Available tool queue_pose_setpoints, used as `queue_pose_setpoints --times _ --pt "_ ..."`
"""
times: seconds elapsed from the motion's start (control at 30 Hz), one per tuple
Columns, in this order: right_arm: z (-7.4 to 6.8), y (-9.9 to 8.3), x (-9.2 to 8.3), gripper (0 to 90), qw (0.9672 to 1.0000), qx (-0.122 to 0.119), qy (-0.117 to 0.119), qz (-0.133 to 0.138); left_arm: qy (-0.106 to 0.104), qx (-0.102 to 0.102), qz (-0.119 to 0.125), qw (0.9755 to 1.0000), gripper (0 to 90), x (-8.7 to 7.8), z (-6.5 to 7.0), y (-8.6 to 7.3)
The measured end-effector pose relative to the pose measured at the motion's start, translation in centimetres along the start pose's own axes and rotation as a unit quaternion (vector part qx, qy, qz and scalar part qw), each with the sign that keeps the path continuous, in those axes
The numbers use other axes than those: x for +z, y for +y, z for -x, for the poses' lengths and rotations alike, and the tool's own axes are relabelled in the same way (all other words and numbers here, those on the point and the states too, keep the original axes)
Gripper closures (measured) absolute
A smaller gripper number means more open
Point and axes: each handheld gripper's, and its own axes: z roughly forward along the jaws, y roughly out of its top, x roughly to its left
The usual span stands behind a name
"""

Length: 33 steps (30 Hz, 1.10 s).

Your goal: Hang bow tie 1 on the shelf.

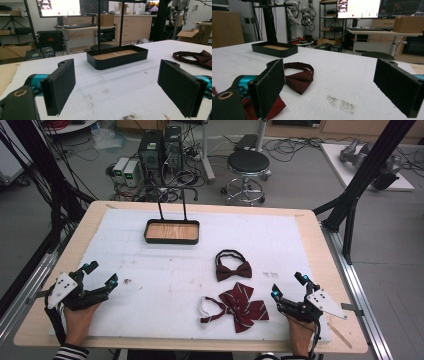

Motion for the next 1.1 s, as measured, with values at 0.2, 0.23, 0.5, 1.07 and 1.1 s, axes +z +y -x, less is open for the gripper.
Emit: queue_pose_setpoints --times 0.2,0.23,0.5,1.07,1.1 --pt "0.0 0.0 0.0 9.3 1.0 0.002 0.0 0.001 0.0 0.006 -0.002 1.0 15.2 0.0 0.1 0.0" --pt "0.1 0.0 0.0 9.3 1.0 0.003 0.001 0.001 0.0 0.007 -0.003 1.0 15.2 0.0 0.1 0.0" --pt "0.2 0.1 0.1 9.3 0.9999 0.006 0.014 -0.005 0.003 0.004 -0.007 1.0 15.2 0.1 0.1 0.1" --pt "0.6 2.0 0.3 9.3 0.9953 0.03 0.086 -0.033 0.008 0.009 -0.007 0.9999 15.3 0.1 0.2 0.1" --pt "0.5 2.3 0.3 9.3 0.9944 0.024 0.095 -0.038 0.009 0.009 -0.007 0.9999 15.3 0.1 0.2 0.0"
